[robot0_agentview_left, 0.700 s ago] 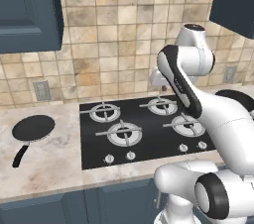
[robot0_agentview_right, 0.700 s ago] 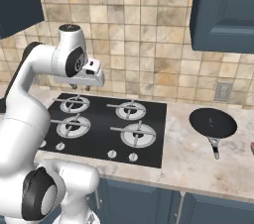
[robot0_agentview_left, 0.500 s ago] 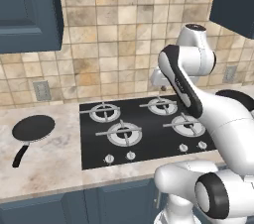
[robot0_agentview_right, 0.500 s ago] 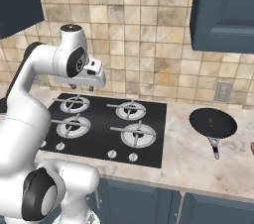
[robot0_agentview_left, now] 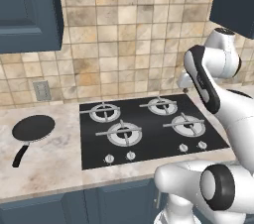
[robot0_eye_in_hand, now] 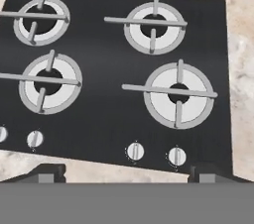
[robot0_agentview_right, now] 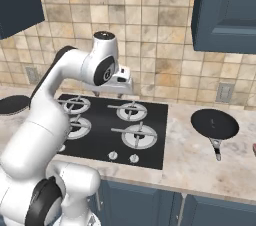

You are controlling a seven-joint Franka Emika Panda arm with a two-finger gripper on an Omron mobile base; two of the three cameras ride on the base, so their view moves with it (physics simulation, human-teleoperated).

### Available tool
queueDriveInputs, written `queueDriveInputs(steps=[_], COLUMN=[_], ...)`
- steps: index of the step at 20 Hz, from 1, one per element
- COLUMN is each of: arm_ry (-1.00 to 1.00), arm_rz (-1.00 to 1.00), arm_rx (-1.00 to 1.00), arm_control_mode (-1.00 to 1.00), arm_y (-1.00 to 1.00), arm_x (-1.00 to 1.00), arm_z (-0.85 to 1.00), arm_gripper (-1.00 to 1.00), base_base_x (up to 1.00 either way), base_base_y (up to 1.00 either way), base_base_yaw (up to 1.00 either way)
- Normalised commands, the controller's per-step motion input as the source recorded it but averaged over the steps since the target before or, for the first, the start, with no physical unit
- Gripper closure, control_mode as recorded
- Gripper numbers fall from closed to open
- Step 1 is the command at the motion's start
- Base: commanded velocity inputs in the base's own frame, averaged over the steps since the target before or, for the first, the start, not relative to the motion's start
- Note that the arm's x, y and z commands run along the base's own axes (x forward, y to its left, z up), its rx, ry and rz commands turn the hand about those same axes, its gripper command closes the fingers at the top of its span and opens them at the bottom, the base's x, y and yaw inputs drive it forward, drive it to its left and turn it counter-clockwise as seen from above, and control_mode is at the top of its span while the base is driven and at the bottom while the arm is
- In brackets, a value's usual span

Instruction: Place both pans onto different burners. Then place the sweet potato and the steak on different pans.

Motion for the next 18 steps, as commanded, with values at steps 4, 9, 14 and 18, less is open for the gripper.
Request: queueDriveInputs(steps=[4, 9, 14, 18], arm_ry=[0.0, 0.0, 0.03, 0.08], arm_rz=[0.0, 0.0, 0.0, 0.0], arm_rx=[0.0, 0.0, 0.0, 0.0], arm_control_mode=[-1.0, -1.0, -1.0, -1.0], arm_y=[-0.97, -0.88, -0.76, -0.73], arm_x=[0.0, 0.0, 0.0, 0.0], arm_z=[-0.24, -0.27, -0.28, -0.28], arm_gripper=[-1.0, -1.0, -1.0, -1.0], base_base_x=[0.0, 0.0, 0.0, 0.0], base_base_y=[0.0, 0.0, 0.0, 0.0], base_base_yaw=[0.0, 0.0, 0.0, 0.0])
